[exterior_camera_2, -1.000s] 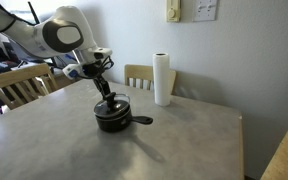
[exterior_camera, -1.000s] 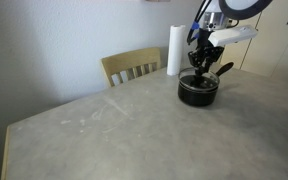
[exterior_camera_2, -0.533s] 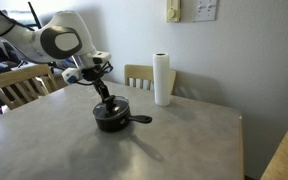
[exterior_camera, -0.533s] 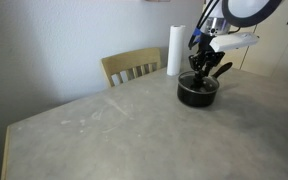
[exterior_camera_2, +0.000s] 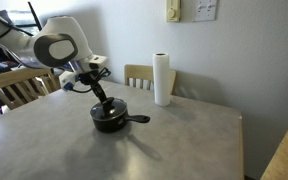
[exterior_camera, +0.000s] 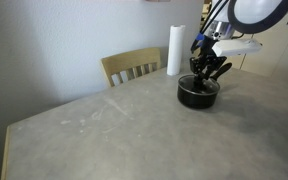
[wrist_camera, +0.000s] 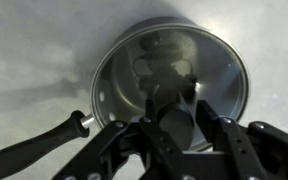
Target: Pick up the lid and close the pot
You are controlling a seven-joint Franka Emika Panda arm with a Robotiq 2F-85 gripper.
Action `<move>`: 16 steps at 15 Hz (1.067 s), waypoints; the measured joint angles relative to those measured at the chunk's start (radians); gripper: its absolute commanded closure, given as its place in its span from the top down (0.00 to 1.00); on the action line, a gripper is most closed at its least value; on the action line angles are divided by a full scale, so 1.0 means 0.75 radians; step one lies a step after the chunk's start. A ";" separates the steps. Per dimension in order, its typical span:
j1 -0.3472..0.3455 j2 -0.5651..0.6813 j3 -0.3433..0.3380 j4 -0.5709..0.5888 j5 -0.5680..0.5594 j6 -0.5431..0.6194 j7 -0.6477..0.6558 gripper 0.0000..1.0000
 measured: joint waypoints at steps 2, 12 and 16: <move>0.003 -0.001 0.026 -0.010 0.008 -0.003 -0.009 0.92; 0.152 -0.281 0.113 0.100 -0.363 -0.556 0.230 1.00; 0.153 -0.320 0.226 0.179 -0.369 -0.735 0.287 1.00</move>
